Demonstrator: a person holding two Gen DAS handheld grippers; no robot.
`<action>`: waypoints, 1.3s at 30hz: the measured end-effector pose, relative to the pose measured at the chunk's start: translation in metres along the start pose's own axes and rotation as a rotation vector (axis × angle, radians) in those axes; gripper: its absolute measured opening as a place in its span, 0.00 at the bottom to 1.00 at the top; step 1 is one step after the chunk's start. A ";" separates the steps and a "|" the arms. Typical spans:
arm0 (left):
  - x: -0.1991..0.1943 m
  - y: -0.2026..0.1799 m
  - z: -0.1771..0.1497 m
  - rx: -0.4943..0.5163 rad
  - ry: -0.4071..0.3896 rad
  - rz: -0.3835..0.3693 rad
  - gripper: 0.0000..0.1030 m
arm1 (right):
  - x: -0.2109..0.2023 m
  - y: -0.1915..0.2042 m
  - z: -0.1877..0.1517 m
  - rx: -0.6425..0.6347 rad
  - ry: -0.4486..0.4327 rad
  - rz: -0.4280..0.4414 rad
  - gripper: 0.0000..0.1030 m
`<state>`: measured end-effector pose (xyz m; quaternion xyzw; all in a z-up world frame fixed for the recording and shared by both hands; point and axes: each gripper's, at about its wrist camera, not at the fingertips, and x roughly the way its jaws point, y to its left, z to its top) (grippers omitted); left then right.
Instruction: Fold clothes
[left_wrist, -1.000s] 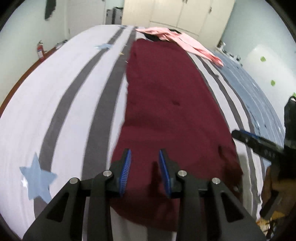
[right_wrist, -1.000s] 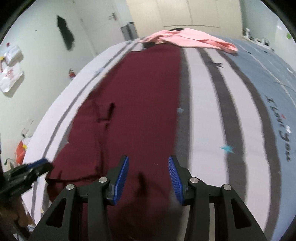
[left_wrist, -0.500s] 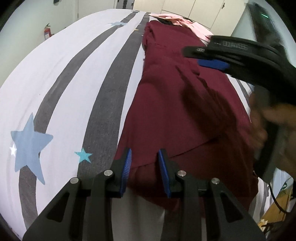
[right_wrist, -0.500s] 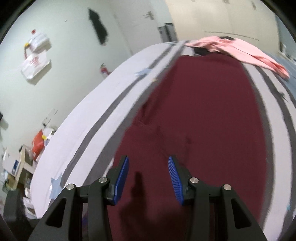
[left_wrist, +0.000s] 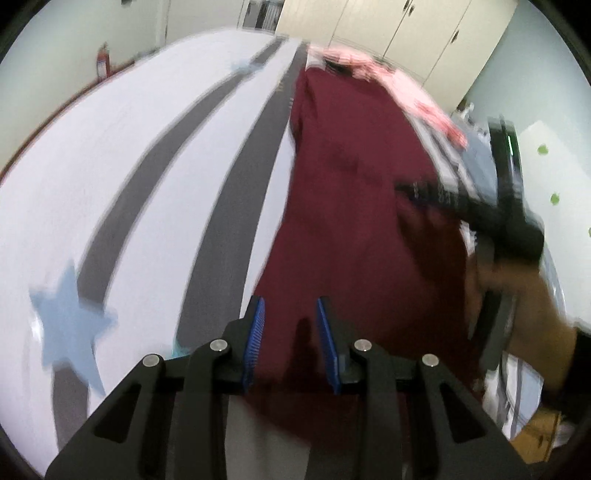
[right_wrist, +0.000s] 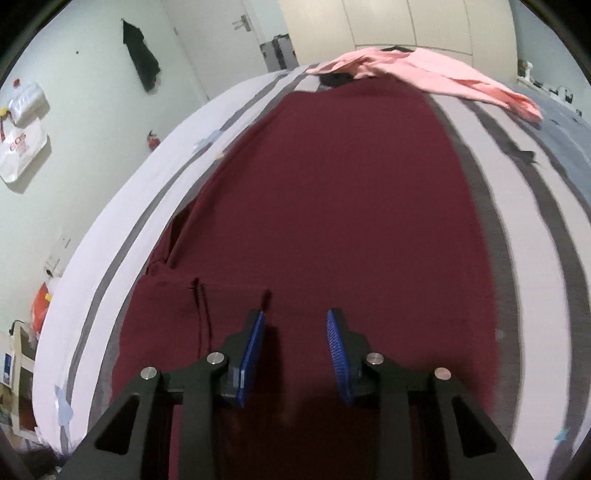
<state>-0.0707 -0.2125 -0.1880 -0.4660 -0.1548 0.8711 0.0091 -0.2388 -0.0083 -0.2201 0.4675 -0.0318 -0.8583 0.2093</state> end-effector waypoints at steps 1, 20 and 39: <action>0.003 -0.004 0.014 0.011 -0.022 -0.009 0.26 | -0.005 -0.004 -0.001 0.000 -0.007 -0.008 0.30; 0.112 -0.023 0.114 0.226 0.019 -0.004 0.03 | -0.025 -0.056 -0.020 0.035 -0.021 -0.089 0.30; 0.045 0.017 0.096 0.160 -0.018 0.006 0.24 | -0.062 -0.090 -0.039 0.070 -0.014 -0.096 0.33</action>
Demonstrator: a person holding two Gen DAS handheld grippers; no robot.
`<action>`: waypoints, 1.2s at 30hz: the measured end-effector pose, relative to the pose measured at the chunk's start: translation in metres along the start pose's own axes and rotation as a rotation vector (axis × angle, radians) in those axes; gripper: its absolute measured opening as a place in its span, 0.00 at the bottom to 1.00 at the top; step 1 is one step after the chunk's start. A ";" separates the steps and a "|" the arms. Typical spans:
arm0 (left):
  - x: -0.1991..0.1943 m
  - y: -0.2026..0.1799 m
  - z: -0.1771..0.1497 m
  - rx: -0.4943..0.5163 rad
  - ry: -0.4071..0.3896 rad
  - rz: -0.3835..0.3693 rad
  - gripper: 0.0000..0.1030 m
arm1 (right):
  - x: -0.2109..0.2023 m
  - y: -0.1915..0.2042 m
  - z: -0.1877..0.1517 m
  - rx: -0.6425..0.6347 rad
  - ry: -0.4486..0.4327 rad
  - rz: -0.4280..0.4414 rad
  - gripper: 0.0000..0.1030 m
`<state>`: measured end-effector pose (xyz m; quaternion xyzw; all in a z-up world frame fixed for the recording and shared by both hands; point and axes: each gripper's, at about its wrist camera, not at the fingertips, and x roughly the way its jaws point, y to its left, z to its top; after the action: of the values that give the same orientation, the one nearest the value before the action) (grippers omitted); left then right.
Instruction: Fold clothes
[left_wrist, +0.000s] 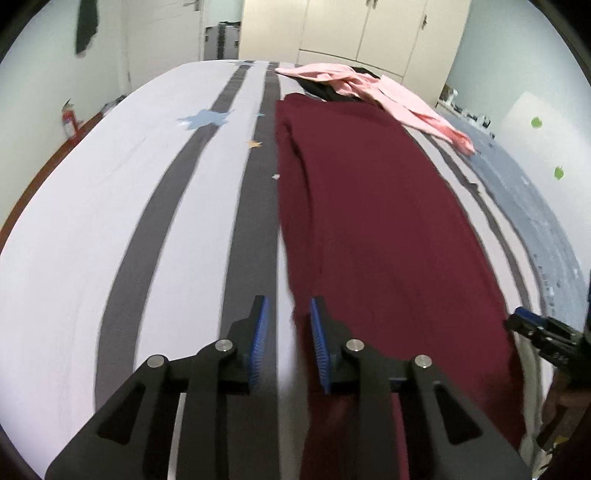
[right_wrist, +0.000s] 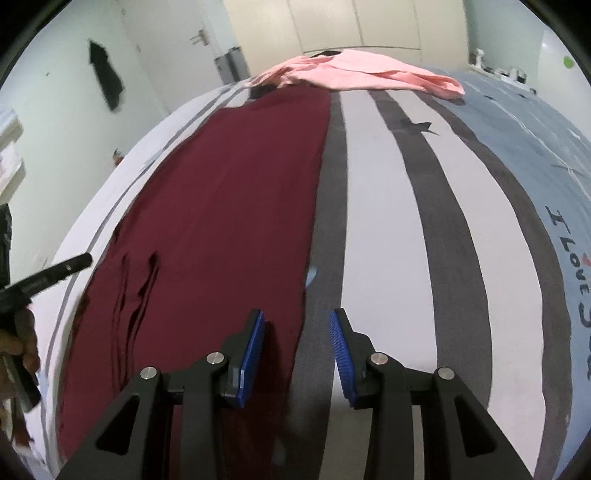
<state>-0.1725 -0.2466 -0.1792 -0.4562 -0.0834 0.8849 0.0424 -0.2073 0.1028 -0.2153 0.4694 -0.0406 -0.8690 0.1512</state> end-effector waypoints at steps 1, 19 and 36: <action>-0.011 0.004 -0.009 -0.016 0.005 -0.008 0.27 | -0.005 0.003 -0.006 -0.014 0.006 0.006 0.33; -0.067 -0.002 -0.145 0.006 0.155 -0.054 0.43 | -0.065 0.021 -0.115 0.045 0.081 -0.035 0.54; -0.056 -0.013 -0.148 0.007 0.135 -0.083 0.42 | -0.062 0.036 -0.121 0.083 0.097 0.058 0.56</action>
<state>-0.0194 -0.2263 -0.2165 -0.5110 -0.0960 0.8499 0.0860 -0.0673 0.0960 -0.2254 0.5153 -0.0831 -0.8381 0.1586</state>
